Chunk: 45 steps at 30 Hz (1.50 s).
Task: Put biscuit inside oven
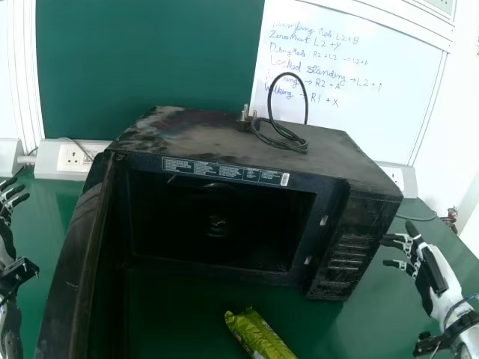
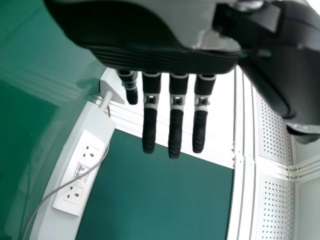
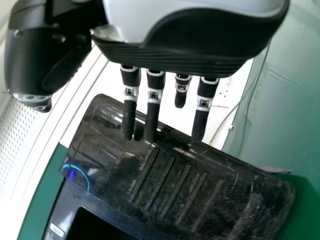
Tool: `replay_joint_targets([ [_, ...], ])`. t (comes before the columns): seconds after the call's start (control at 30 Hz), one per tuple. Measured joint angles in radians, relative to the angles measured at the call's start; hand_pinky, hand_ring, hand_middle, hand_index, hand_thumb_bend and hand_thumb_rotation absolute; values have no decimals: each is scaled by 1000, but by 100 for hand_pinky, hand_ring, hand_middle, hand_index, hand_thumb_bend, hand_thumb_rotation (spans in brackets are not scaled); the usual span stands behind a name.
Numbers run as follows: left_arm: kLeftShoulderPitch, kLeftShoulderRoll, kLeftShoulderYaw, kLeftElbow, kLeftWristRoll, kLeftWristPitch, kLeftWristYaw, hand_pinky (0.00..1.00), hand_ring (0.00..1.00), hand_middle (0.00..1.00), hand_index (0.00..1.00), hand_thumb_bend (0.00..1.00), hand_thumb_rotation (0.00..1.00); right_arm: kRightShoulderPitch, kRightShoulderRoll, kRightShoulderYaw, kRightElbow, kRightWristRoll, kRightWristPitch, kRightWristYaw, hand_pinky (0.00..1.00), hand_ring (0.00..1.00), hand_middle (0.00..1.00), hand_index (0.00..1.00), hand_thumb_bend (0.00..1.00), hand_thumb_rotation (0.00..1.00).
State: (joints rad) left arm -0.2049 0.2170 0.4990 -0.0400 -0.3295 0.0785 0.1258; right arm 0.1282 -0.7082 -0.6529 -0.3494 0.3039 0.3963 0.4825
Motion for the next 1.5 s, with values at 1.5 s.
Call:
replay_joint_targets([
  [1.5, -2, 1, 1, -9, -5, 10, 1, 58, 59, 61, 64, 86, 83, 119, -302, 73, -568, -430, 104, 277, 75, 84, 88, 89, 100, 51],
])
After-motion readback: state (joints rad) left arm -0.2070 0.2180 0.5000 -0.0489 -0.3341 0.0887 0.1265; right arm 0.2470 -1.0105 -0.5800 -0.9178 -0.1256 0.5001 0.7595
